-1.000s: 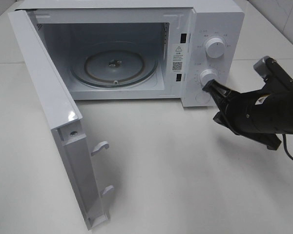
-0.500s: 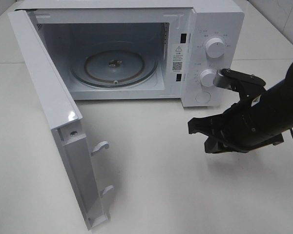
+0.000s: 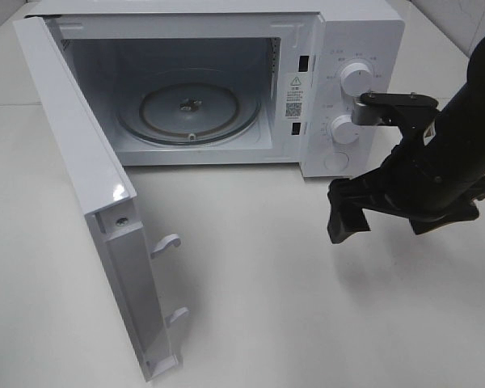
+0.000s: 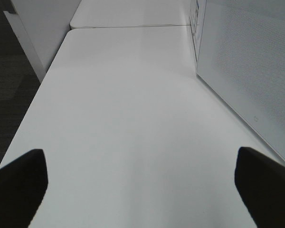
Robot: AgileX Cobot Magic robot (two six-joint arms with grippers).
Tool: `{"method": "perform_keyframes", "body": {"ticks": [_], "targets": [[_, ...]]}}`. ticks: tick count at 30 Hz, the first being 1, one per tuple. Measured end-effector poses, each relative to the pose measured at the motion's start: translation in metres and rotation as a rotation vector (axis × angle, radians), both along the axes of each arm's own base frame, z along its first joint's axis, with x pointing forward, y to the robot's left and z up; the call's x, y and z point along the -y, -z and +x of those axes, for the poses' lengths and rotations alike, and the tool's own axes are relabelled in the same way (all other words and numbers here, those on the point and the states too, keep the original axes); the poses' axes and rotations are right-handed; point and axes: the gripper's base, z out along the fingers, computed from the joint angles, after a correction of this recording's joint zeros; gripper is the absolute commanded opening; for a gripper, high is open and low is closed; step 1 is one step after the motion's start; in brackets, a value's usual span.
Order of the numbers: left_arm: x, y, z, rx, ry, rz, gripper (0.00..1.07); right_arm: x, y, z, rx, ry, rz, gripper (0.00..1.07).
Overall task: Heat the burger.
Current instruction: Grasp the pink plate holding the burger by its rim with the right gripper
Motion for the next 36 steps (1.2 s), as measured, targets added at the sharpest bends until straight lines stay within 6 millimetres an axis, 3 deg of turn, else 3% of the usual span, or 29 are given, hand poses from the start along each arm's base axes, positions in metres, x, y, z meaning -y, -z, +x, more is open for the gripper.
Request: {"method": "perform_keyframes", "body": {"ticks": [7, 14, 23, 32, 36], "targets": [[0.000, 0.000, 0.000, 0.000, 0.000, 0.000, 1.06, 0.038, -0.003, 0.004, -0.092, 0.002, -0.188, 0.93], [0.000, 0.000, 0.000, 0.000, 0.000, 0.000, 1.06, 0.067, -0.004, 0.012, -0.078, 0.060, -0.237, 0.92], [0.000, 0.000, 0.000, 0.000, 0.000, 0.000, 1.06, 0.122, 0.002, 0.017, -0.148, 0.242, -0.266, 0.88], [0.000, 0.000, 0.000, 0.000, 0.000, 0.000, 1.06, 0.153, 0.012, 0.018, -0.190, 0.330, -0.280, 0.73], [0.000, 0.000, 0.000, 0.000, 0.000, 0.000, 1.06, 0.165, 0.023, 0.018, -0.234, 0.362, -0.285, 0.72]]}}
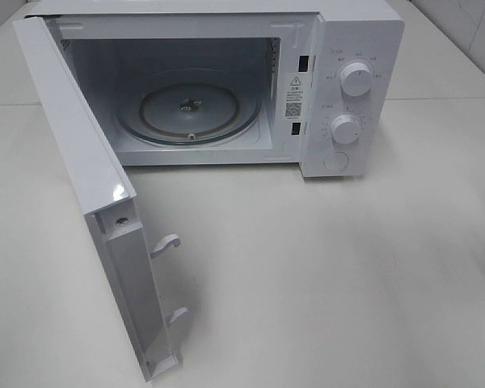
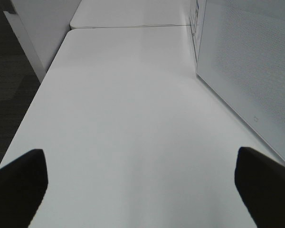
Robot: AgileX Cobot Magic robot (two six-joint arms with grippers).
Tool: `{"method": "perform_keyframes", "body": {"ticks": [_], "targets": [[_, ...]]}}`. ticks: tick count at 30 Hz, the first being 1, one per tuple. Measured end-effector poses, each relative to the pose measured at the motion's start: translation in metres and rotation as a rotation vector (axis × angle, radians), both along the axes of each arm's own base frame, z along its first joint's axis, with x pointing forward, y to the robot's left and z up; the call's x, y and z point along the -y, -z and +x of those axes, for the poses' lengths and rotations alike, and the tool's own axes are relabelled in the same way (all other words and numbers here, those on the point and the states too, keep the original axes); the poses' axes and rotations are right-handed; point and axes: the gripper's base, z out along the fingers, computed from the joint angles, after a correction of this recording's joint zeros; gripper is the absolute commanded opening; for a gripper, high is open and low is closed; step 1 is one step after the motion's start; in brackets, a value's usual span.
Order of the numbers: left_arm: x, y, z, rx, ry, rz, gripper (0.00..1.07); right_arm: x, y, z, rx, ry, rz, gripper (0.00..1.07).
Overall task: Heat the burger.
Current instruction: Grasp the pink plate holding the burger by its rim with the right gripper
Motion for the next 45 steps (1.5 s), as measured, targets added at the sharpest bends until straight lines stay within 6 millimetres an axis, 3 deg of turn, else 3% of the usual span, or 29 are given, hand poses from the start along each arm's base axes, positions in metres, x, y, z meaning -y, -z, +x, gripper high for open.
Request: {"method": "perform_keyframes", "body": {"ticks": [12, 29, 37, 39, 40, 42, 45], "targets": [[0.000, 0.000, 0.000, 0.000, 0.000, 0.000, 1.06, 0.005, 0.035, 0.008, -0.050, 0.006, 0.020, 0.73], [0.000, 0.000, 0.000, 0.000, 0.000, 0.000, 1.06, 0.015, 0.047, 0.011, -0.043, 0.001, 0.031, 0.73], [0.000, 0.000, 0.000, 0.000, 0.000, 0.000, 1.06, 0.015, 0.047, 0.011, -0.035, -0.003, 0.031, 0.51], [0.000, 0.000, 0.000, 0.000, 0.000, 0.000, 1.06, 0.015, 0.047, 0.012, -0.032, -0.026, 0.033, 0.21], [0.000, 0.000, 0.000, 0.000, 0.000, 0.000, 1.06, 0.015, 0.047, 0.012, -0.032, -0.026, 0.033, 0.21], [0.000, 0.000, 0.000, 0.000, 0.000, 0.000, 1.06, 0.015, 0.047, 0.012, -0.036, -0.038, 0.031, 0.00], [0.000, 0.000, 0.000, 0.000, 0.000, 0.000, 1.06, 0.015, 0.046, 0.012, -0.049, -0.050, 0.026, 0.00]]}}
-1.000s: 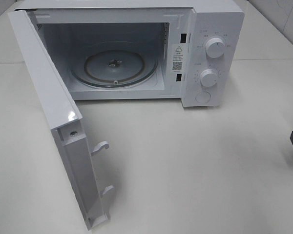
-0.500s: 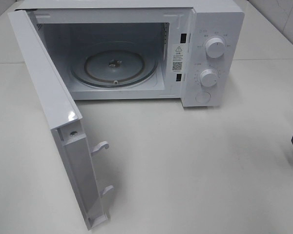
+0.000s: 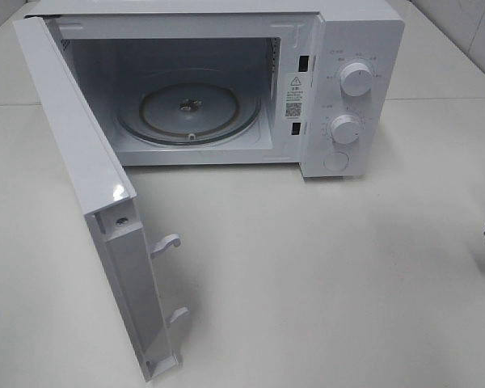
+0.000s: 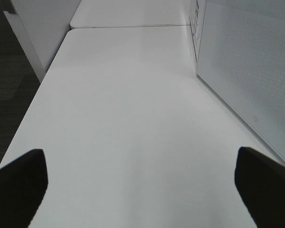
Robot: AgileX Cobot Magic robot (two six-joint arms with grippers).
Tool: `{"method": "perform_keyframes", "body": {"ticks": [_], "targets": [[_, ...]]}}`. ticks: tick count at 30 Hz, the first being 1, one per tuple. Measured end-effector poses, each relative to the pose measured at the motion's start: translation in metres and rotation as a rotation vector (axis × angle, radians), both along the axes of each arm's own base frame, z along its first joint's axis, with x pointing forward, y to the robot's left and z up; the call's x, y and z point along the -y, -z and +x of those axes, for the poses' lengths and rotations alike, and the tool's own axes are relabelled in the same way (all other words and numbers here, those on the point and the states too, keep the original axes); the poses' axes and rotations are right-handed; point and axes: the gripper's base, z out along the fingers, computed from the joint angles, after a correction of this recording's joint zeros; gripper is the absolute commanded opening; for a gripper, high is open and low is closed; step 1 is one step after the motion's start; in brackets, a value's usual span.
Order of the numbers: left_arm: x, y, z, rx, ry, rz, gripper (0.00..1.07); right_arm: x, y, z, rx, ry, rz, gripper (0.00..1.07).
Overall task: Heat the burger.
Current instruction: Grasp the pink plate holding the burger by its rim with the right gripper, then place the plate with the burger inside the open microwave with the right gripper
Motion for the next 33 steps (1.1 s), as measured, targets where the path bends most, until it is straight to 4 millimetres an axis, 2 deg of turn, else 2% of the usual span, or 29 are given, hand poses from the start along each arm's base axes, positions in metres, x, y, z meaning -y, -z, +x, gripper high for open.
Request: {"method": "perform_keyframes", "body": {"ticks": [20, 25, 26, 33], "targets": [[0.000, 0.000, 0.000, 0.000, 0.000, 0.000, 1.06, -0.001, -0.001, -0.001, -0.027, -0.018, -0.013, 0.00], [0.000, 0.000, 0.000, 0.000, 0.000, 0.000, 1.06, -0.015, -0.008, -0.003, -0.064, -0.078, -0.035, 0.00], [0.000, 0.000, 0.000, 0.000, 0.000, 0.000, 1.06, -0.024, -0.014, -0.004, -0.065, -0.105, -0.040, 0.00], [0.000, 0.000, 0.000, 0.000, 0.000, 0.000, 1.06, -0.049, -0.030, -0.007, -0.061, -0.184, -0.054, 0.00]]}}
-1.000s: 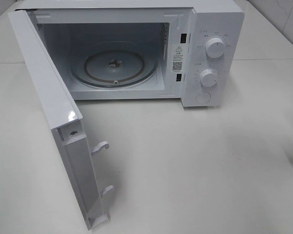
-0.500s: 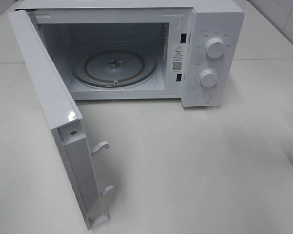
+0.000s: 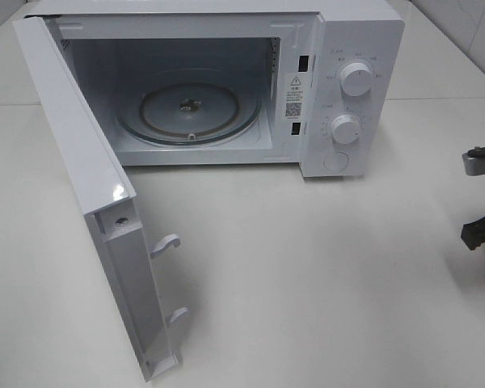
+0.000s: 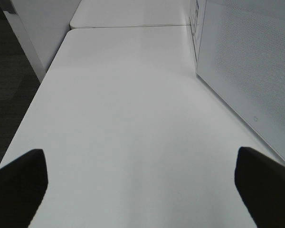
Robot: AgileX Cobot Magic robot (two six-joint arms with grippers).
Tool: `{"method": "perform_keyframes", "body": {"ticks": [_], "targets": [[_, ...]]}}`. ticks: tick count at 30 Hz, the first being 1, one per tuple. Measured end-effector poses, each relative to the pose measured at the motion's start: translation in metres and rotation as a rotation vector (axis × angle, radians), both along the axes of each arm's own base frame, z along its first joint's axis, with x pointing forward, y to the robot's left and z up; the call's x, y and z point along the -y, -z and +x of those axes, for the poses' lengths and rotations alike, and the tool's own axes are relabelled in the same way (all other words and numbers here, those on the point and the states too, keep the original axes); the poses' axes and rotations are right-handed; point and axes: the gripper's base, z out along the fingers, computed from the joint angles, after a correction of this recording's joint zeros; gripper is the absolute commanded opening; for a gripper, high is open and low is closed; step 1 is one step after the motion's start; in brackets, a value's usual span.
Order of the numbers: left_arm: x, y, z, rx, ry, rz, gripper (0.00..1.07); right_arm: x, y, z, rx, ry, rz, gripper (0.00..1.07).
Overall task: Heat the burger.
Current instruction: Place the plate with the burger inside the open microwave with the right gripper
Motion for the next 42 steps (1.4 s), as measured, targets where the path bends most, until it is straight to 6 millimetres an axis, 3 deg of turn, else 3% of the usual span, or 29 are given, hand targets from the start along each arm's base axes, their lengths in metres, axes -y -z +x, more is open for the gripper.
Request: {"method": "perform_keyframes", "body": {"ticks": [2, 5, 7, 10, 16, 18, 21, 26, 35, 41, 42], "targets": [[0.000, 0.000, 0.000, 0.000, 0.000, 0.000, 1.06, -0.018, -0.014, -0.004, 0.013, -0.054, -0.017, 0.00], [0.000, 0.000, 0.000, 0.000, 0.000, 0.000, 1.06, -0.022, -0.017, -0.006, 0.019, -0.067, -0.019, 0.00], [0.000, 0.000, 0.000, 0.000, 0.000, 0.000, 1.06, -0.040, -0.034, -0.014, 0.039, -0.143, -0.037, 0.00], [0.000, 0.000, 0.000, 0.000, 0.000, 0.000, 1.06, -0.052, -0.045, -0.021, 0.046, -0.178, -0.051, 0.00], [0.000, 0.000, 0.000, 0.000, 0.000, 0.000, 1.06, -0.070, -0.056, -0.033, 0.040, -0.261, -0.073, 0.00], [0.000, 0.000, 0.000, 0.000, 0.000, 0.000, 1.06, -0.089, -0.068, -0.044, 0.075, -0.345, -0.070, 0.00], [0.000, 0.000, 0.000, 0.000, 0.000, 0.000, 1.06, -0.094, -0.072, -0.047, 0.084, -0.369, -0.068, 0.00], [0.000, 0.000, 0.000, 0.000, 0.000, 0.000, 1.06, -0.120, -0.085, -0.069, 0.107, -0.499, -0.059, 0.00], [0.000, 0.000, 0.000, 0.000, 0.000, 0.000, 1.06, -0.141, -0.085, -0.081, 0.073, -0.723, -0.037, 0.00], [0.000, 0.000, 0.000, 0.000, 0.000, 0.000, 1.06, -0.145, -0.085, -0.081, 0.033, -0.976, -0.025, 0.00], [0.000, 0.000, 0.000, 0.000, 0.000, 0.000, 1.06, -0.145, -0.084, -0.080, 0.016, -1.085, -0.026, 0.00]]}}
